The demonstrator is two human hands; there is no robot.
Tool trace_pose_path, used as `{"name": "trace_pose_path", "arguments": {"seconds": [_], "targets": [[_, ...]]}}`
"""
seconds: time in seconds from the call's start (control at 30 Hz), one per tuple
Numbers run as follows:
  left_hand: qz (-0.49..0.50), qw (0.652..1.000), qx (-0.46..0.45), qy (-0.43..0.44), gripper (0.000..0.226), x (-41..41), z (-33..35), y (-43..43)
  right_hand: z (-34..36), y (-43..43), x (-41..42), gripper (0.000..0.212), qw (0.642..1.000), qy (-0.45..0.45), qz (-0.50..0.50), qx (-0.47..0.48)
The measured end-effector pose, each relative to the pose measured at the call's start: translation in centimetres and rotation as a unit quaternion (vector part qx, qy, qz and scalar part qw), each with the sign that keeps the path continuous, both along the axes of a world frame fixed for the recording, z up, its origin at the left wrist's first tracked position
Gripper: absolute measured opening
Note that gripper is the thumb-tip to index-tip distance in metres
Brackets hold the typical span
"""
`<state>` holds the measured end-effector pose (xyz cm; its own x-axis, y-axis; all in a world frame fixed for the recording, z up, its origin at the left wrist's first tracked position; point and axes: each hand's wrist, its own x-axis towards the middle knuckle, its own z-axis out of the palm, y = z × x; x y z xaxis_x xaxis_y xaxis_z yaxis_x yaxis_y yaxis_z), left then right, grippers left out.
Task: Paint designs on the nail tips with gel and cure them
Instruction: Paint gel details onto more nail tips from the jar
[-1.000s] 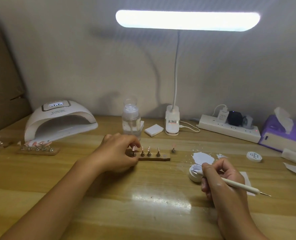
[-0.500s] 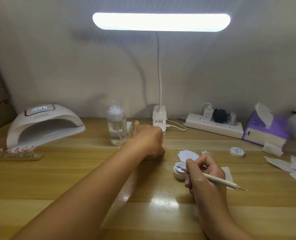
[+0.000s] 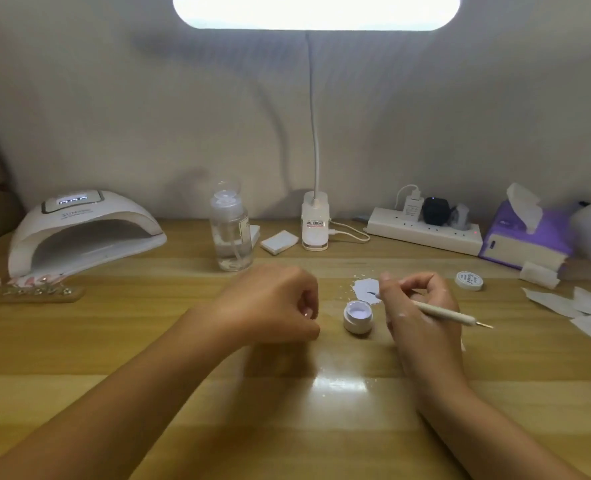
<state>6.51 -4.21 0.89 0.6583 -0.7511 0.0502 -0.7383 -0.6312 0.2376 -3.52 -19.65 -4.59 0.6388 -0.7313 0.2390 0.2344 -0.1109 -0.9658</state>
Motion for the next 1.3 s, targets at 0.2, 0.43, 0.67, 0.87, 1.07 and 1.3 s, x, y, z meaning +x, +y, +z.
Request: {"name": "trace_pose_path", "arguments": {"seconds": [0.2, 0.43, 0.67, 0.87, 1.07, 1.3], "targets": [[0.043, 0.986, -0.123, 0.104, 0.008, -0.5, -3.4, 1.2, -0.1, -0.8, 0.1, 0.028, 0.999, 0.019, 0.009, -0.036], [-0.002, 0.958, -0.243, 0.149, 0.010, -0.9, -4.9, 2.0, -0.9, -1.0, 0.5, 0.032, 0.995, 0.057, 0.018, -0.085], [-0.010, 0.952, -0.268, 0.146, 0.009, -0.4, -5.8, 1.9, -1.1, -0.9, 0.5, 0.031, 0.982, 0.092, 0.024, -0.163], [-0.039, 0.951, -0.285, 0.114, 0.010, -0.6, -6.3, 1.5, -1.0, -0.7, 0.5, 0.031, 0.978, 0.100, 0.022, -0.180], [-0.074, 0.956, -0.254, 0.128, 0.011, -0.3, -5.7, 1.4, -0.8, -0.6, 0.3, 0.030, 0.975, 0.106, 0.024, -0.196], [-0.059, 0.961, -0.254, 0.097, 0.010, -0.6, -6.0, 1.1, 0.0, -0.1, -0.1, 0.027, 0.992, 0.031, -0.002, -0.118]]}}
